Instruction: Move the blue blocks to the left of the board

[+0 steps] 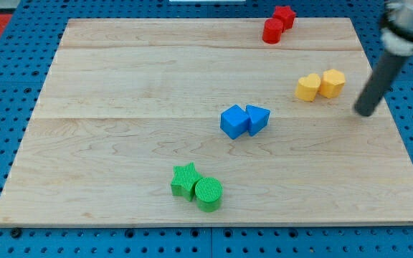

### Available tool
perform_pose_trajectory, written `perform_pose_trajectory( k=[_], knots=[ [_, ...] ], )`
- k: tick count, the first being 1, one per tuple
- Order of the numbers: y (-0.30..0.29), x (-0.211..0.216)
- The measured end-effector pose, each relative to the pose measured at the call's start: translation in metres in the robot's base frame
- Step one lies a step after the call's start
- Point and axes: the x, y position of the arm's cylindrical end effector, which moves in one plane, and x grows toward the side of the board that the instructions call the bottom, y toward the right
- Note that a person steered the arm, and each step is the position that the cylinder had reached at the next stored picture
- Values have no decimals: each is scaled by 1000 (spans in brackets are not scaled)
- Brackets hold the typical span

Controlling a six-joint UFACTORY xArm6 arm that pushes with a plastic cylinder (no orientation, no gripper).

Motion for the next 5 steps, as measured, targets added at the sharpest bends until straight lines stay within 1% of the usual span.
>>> perform_pose_trajectory(
  k=[1,2,3,4,5],
  knots=[
    [-121,-3],
    [-184,-3],
    [-176,-3],
    [-119,2],
    [-183,21]
  ],
)
